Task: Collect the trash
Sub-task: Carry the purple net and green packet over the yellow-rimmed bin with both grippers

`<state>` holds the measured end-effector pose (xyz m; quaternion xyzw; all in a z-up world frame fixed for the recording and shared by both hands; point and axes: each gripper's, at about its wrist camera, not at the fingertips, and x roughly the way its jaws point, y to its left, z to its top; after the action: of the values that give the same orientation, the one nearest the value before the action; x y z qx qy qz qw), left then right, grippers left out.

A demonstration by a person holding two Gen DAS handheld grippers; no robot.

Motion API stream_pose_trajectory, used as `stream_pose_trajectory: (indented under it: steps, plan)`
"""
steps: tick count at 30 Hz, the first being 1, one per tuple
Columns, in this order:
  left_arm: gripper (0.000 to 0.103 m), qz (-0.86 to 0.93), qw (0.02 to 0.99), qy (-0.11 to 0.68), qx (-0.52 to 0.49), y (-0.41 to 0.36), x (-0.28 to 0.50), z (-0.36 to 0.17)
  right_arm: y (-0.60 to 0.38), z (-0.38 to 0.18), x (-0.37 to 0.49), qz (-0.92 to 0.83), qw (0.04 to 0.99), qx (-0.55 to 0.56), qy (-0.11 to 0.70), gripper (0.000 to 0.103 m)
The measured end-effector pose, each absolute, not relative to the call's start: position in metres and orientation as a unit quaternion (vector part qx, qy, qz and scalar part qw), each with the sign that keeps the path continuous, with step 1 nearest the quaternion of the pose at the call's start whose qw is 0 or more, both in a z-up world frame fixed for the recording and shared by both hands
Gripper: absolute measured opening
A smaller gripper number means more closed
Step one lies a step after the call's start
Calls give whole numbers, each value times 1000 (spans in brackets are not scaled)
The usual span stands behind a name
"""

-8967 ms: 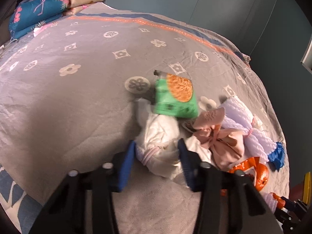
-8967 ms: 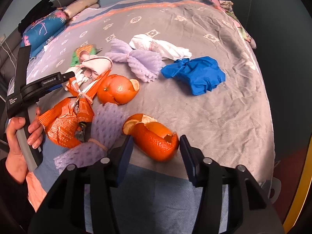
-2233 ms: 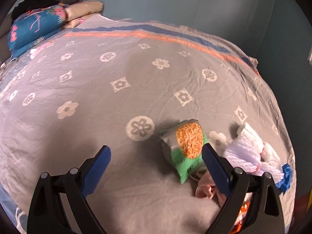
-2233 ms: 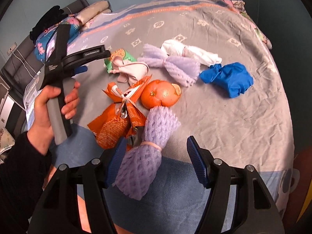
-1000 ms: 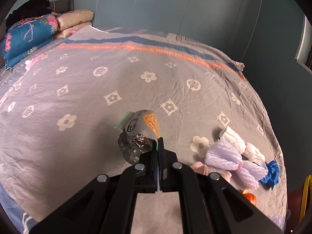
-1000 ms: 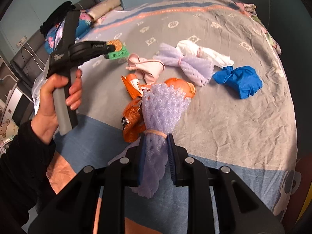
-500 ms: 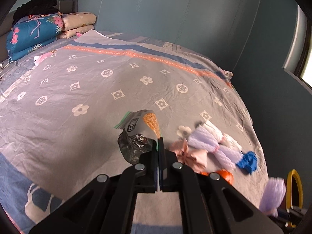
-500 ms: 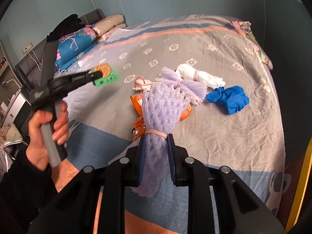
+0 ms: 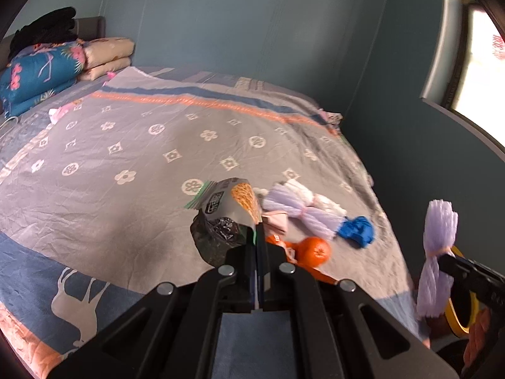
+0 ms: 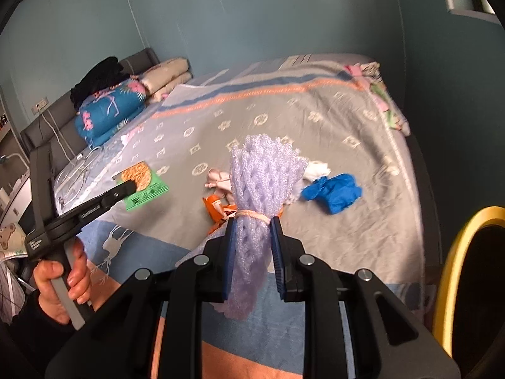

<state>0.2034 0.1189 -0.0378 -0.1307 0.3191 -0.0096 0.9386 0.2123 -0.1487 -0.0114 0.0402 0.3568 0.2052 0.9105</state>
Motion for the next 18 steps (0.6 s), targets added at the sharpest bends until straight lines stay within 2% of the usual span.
stream_pose_trajectory:
  steps: [18]
  plan:
    - [1, -130, 942, 296, -94, 14, 176, 16, -252, 49, 164, 130, 941, 56, 308, 21]
